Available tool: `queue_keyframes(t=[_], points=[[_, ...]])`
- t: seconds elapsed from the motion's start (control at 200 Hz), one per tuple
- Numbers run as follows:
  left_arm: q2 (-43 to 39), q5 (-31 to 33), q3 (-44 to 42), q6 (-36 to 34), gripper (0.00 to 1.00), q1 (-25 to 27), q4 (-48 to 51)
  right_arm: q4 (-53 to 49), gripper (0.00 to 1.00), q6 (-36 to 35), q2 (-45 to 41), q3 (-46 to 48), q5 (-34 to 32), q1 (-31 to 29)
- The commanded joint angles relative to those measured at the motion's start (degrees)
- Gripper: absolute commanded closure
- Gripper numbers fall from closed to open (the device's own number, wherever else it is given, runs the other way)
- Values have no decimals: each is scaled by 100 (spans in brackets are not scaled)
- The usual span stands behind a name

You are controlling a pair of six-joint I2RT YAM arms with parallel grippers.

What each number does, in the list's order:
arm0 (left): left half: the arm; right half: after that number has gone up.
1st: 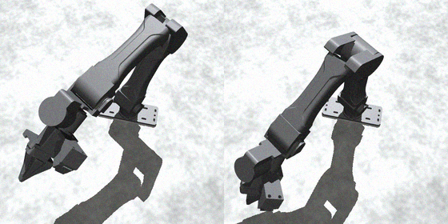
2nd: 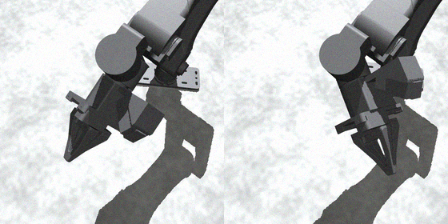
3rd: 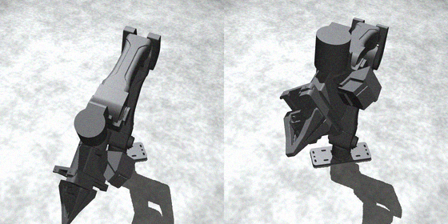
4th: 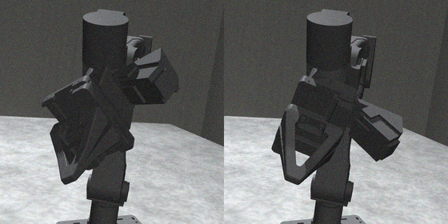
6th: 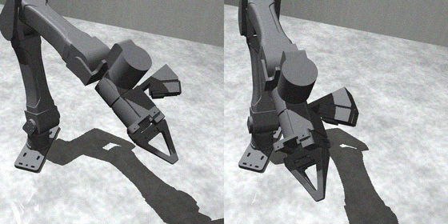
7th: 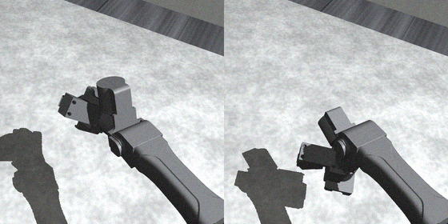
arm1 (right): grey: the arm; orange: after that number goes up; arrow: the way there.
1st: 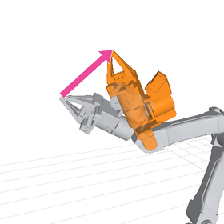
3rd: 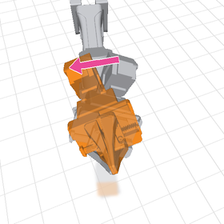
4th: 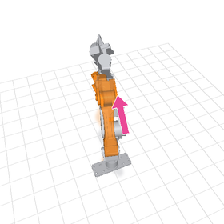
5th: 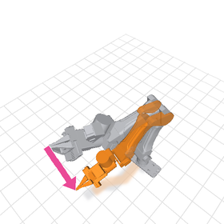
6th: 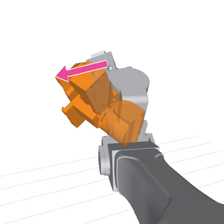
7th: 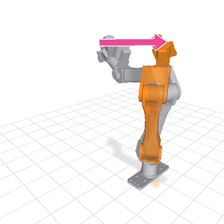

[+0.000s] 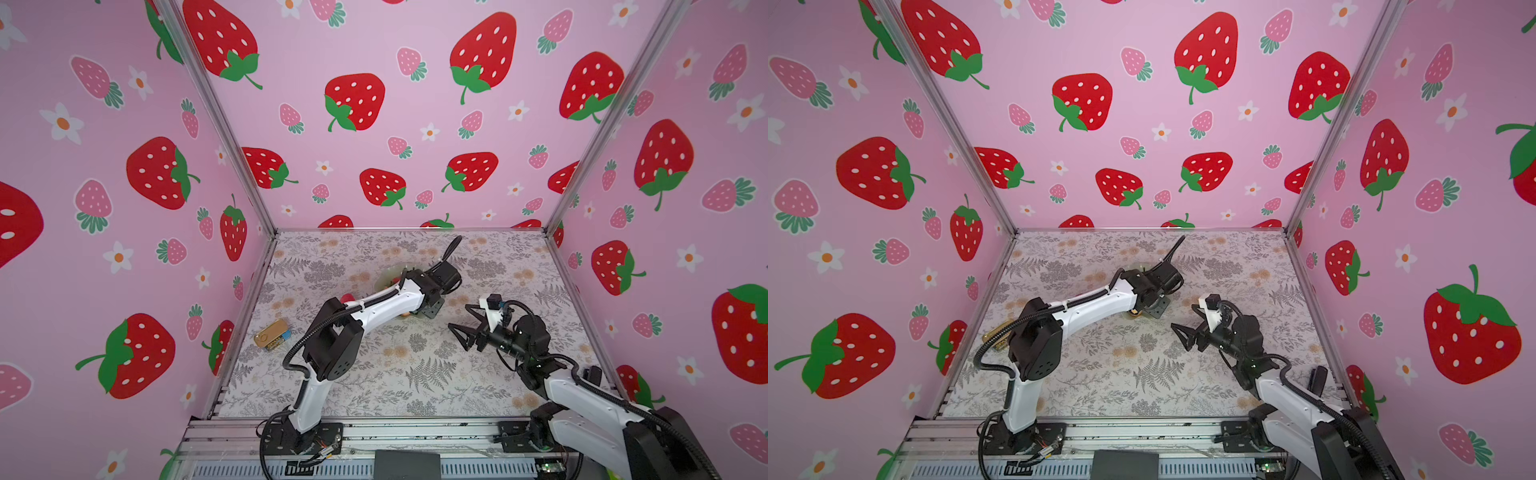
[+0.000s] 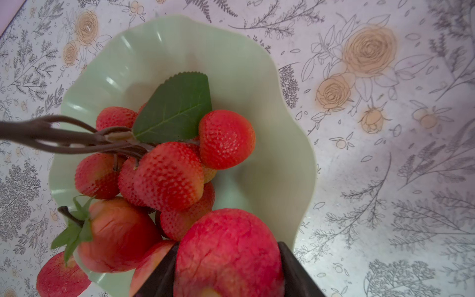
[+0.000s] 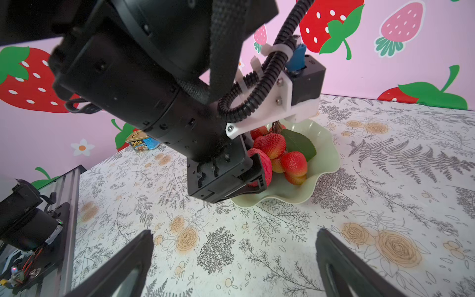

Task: Place and organize the fake fruits in the fruit bowl
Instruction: 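Lift the red apple and place it into the bowl with the left gripper, then grasp the pink-red textured fruit near the can with the left gripper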

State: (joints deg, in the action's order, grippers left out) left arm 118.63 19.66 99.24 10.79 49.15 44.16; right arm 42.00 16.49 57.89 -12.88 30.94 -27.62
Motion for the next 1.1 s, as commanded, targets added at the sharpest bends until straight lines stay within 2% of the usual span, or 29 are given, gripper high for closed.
queue_keyframes(t=[0.0,0.305,0.49,0.645,0.82,0.971,1.096], points=[[117,183,238,-25,37,42,119,142,1,27,-35,30,95,28],[-31,154,217,-24,32,52,54,168,1,38,-16,32,113,28],[-727,-60,-91,2,30,68,-287,333,1,62,-3,60,334,27],[-1527,636,-760,-42,26,-47,-452,881,1,207,17,161,890,20],[-2302,869,-2037,284,25,-803,-854,1029,1,17,-61,144,1075,-324],[-2568,309,-2948,580,25,-1674,-1461,525,1,-734,-40,-104,666,-1296],[-2282,97,-3069,587,24,-2122,-1673,738,1,-641,286,-177,769,-1452]])
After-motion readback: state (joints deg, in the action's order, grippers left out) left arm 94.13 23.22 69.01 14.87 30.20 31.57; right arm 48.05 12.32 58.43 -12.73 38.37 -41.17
